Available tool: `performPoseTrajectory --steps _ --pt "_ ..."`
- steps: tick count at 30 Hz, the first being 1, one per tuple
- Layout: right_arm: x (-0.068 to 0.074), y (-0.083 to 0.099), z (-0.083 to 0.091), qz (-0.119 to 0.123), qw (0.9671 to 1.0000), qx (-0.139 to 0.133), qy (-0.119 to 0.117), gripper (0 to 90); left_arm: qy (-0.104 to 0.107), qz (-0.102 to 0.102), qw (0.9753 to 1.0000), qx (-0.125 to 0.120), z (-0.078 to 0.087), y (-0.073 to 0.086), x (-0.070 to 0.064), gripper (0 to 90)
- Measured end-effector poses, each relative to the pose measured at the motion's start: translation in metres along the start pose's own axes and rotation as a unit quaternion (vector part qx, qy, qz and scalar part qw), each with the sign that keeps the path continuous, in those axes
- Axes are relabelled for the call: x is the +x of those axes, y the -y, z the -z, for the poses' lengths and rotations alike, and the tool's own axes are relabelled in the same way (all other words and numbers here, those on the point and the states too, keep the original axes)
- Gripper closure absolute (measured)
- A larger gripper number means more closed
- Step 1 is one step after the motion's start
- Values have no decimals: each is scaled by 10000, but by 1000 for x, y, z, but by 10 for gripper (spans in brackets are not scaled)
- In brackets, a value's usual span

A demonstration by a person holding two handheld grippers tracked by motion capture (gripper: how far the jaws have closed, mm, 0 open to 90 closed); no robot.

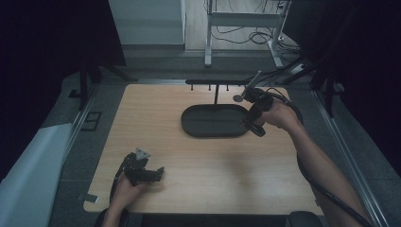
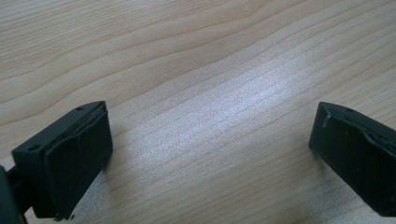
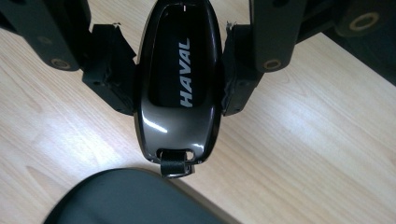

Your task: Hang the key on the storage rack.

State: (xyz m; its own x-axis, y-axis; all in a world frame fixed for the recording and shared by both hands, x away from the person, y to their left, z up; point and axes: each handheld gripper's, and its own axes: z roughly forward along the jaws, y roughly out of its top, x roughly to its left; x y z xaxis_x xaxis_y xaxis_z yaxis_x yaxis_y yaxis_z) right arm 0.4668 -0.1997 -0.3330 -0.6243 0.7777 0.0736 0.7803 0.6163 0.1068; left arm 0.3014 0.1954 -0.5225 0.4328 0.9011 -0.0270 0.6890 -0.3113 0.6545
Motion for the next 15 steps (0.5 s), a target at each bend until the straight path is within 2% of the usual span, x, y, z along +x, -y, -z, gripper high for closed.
performPoseTrajectory --steps 3,15 --pt "-7 -4 6 -95 9999 -20 62 486 0 1 10000 -1 0 0 0 0" --pt "-20 -19 20 -348 9993 -93 104 486 1 -10 10000 8 0 0 0 0"
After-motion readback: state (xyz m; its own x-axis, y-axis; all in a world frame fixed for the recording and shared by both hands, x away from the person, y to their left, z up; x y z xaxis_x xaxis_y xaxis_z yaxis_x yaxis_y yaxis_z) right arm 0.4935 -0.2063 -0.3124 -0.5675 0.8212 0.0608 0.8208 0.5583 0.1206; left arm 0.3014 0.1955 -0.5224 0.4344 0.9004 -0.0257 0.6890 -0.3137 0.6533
